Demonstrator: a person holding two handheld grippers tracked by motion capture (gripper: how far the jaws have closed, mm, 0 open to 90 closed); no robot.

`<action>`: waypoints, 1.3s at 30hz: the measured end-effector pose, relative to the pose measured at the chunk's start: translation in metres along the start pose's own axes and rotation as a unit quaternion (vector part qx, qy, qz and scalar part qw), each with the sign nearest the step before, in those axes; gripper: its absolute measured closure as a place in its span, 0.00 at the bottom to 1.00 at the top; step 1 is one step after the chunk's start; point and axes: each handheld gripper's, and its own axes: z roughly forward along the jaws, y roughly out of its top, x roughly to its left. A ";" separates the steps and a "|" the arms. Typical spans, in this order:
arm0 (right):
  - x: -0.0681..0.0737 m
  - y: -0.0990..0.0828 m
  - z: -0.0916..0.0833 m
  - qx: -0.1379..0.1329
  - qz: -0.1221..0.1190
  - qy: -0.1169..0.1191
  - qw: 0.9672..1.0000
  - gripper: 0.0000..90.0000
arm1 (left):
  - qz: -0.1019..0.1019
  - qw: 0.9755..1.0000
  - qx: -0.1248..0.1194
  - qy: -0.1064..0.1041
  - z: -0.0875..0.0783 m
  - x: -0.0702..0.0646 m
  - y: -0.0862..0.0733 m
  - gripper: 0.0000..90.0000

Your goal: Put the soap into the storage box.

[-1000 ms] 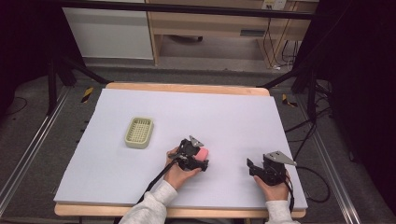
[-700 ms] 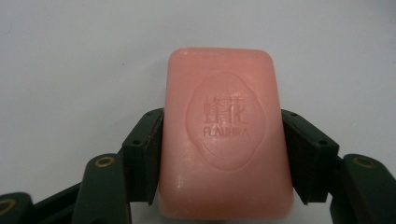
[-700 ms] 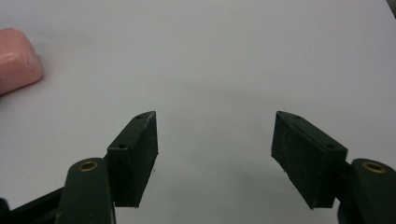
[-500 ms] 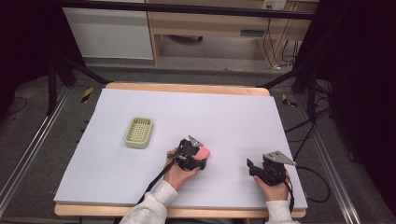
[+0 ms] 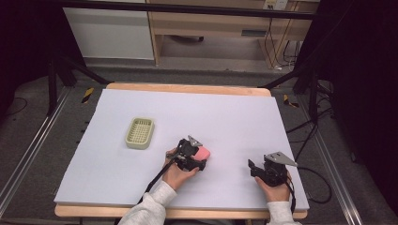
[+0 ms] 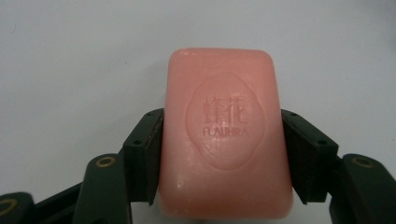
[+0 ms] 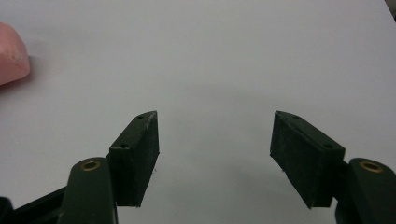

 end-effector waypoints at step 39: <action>0.000 0.000 0.000 0.001 0.000 0.000 1.000 0.36 | -0.013 1.000 -0.026 -0.001 -0.061 0.045 -0.009 0.41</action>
